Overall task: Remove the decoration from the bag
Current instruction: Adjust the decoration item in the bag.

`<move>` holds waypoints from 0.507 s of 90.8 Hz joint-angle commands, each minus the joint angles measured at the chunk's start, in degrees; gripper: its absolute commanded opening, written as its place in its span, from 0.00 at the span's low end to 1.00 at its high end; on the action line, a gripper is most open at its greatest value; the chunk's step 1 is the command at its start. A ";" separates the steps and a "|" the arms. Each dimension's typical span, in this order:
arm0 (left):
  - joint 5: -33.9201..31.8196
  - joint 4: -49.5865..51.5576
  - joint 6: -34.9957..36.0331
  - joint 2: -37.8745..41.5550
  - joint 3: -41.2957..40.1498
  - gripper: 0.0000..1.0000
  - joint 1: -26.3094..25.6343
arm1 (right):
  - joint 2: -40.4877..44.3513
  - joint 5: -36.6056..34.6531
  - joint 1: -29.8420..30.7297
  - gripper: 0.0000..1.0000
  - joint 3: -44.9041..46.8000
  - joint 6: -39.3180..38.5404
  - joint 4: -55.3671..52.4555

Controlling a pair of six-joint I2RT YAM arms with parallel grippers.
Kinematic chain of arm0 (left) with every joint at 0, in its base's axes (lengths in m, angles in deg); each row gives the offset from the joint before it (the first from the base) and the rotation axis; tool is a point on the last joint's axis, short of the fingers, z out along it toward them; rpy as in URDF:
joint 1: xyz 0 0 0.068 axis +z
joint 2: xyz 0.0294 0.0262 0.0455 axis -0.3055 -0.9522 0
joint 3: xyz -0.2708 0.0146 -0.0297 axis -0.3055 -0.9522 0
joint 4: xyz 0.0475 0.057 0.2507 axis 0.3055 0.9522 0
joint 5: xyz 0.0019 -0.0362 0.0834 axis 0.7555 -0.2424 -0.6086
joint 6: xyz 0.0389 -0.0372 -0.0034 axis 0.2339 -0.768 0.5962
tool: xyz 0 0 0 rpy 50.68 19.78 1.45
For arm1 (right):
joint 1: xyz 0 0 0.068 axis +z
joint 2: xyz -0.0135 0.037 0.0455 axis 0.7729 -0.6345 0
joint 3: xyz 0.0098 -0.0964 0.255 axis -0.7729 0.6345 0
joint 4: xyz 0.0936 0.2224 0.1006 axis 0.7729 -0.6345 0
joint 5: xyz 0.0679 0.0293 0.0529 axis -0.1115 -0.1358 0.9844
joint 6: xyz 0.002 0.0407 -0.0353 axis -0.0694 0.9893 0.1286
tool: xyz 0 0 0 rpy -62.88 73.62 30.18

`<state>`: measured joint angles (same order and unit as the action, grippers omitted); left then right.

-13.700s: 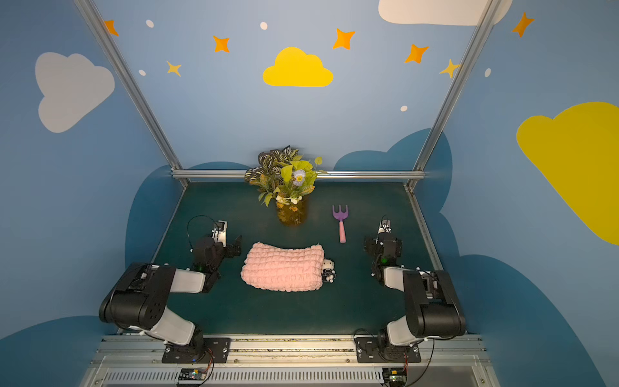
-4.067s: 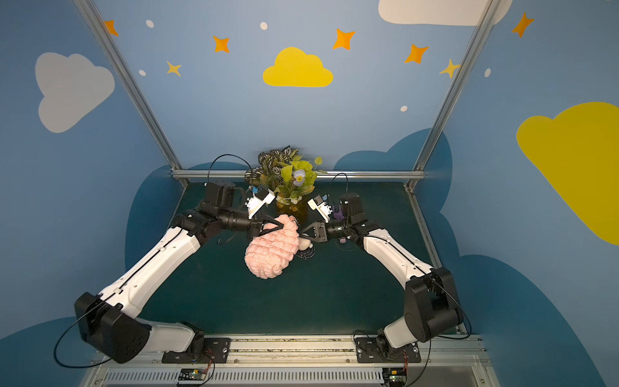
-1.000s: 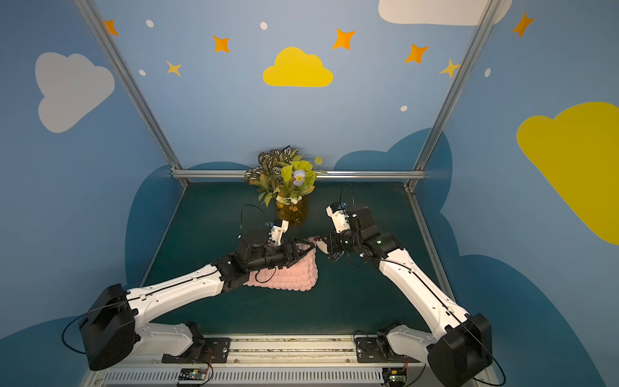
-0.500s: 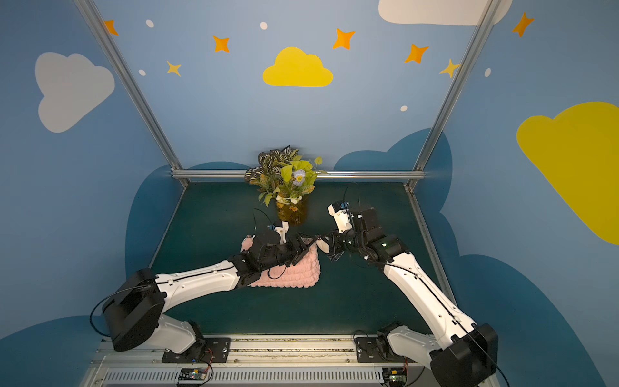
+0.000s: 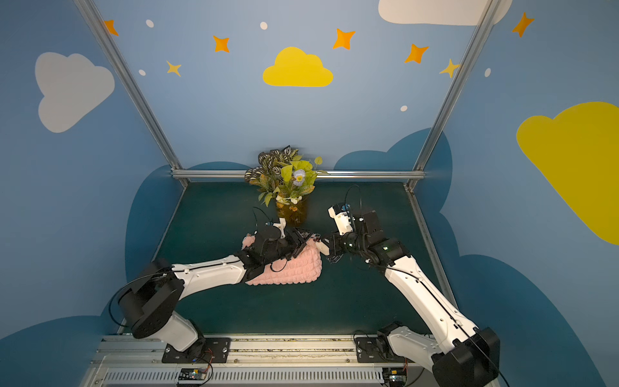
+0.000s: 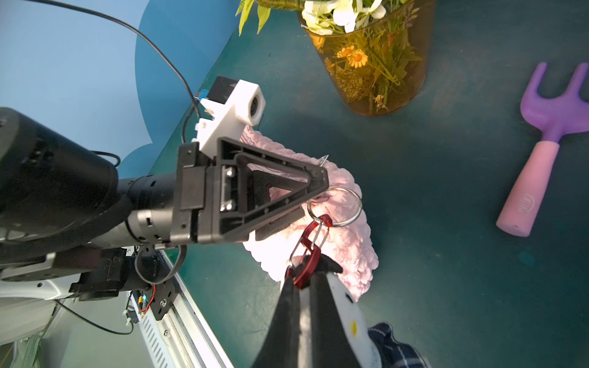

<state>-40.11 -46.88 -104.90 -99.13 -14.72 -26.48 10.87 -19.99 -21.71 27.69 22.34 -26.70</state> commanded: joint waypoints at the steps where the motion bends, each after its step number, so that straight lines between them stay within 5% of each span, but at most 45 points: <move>1: 1.42 -3.82 0.35 -1.60 1.99 0.45 0.92 | 2.01 2.59 0.01 0.00 0.72 0.72 3.23; 23: 5.01 -8.78 1.59 -4.25 2.88 0.04 1.69 | 4.01 2.79 0.04 0.00 4.90 2.53 4.67; 46: 11.06 -17.82 5.41 -7.26 3.94 0.02 3.46 | 6.08 1.92 0.01 0.00 10.92 4.85 7.10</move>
<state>-32.99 -55.75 -103.28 -105.79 -12.86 -24.52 15.52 -19.29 -21.71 37.03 25.71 -22.02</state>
